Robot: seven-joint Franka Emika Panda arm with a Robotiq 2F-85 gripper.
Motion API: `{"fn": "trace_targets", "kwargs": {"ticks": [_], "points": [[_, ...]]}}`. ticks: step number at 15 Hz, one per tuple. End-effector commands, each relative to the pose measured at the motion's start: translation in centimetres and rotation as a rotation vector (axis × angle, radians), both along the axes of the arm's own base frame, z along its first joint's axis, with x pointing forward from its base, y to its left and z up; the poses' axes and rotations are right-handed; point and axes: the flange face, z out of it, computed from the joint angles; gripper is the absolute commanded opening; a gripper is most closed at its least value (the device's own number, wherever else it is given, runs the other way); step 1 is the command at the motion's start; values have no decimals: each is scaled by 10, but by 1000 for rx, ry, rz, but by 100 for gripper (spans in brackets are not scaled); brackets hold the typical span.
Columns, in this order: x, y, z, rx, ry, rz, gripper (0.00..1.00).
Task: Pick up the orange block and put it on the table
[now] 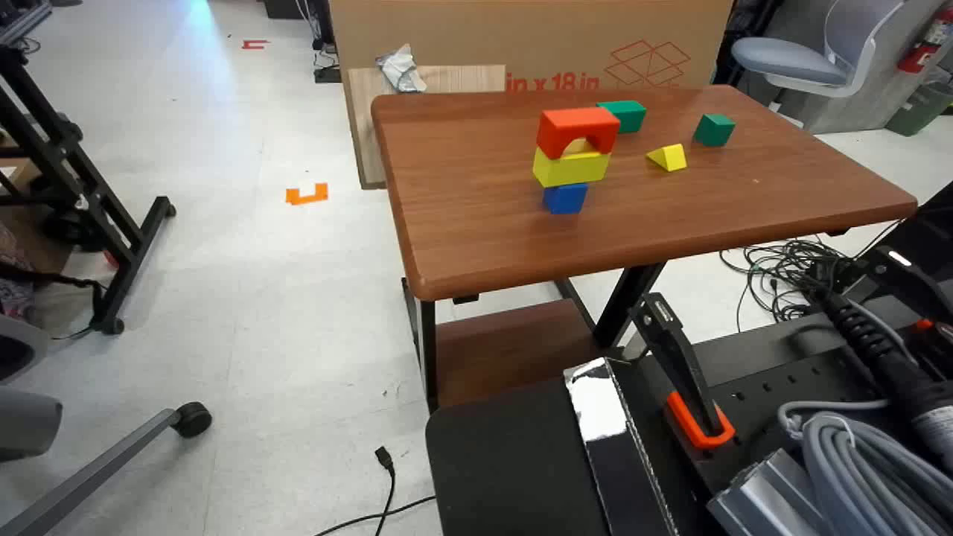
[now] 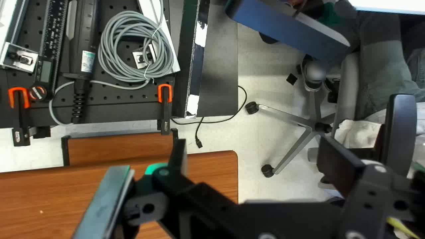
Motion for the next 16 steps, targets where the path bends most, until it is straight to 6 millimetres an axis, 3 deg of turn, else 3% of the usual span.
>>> {"fn": "trace_targets", "kwargs": {"ticks": [1,7,11,16], "points": [[0,0,1,0,0,0,100],[2,2,-3,-7,5,2,100],[17,9,-39,-54,8,-4,100],[46,22,-100,-110,-13,-1,100]]}}
